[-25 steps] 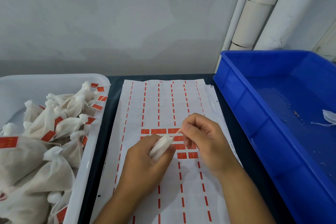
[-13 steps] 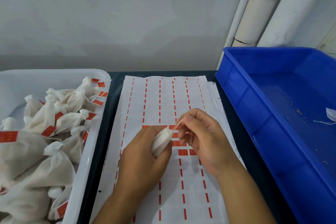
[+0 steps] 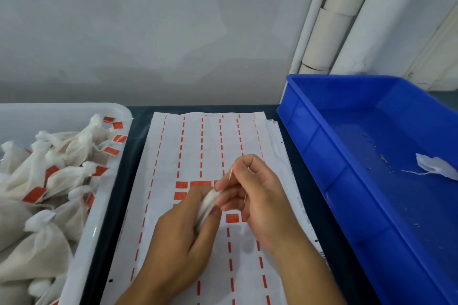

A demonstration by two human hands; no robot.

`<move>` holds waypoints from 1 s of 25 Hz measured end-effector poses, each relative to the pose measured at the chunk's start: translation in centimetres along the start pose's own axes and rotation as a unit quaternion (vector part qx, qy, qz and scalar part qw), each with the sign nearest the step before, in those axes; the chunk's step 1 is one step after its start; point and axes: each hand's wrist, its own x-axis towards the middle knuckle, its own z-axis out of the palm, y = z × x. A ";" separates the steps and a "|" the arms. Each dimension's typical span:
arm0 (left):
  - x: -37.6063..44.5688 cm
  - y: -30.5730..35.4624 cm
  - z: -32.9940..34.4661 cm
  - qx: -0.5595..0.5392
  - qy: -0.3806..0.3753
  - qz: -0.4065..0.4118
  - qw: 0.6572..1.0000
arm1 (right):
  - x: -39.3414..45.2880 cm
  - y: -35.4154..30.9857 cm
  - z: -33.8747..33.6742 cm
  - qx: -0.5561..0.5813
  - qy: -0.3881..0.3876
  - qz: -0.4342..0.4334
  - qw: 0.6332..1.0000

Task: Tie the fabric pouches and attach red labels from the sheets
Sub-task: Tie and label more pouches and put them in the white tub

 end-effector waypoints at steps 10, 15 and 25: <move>0.8 -0.2 0.5 0.096 -0.028 -0.049 0.994 | 0.2 0.2 0.0 -0.052 0.019 -0.031 0.998; 0.7 -0.1 0.6 0.116 -0.042 -0.052 0.991 | 0.3 0.4 -0.1 -0.051 0.034 -0.039 0.997; 0.9 0.2 0.8 0.141 -0.049 -0.088 0.985 | 0.5 0.9 -0.1 -0.088 0.051 -0.031 0.994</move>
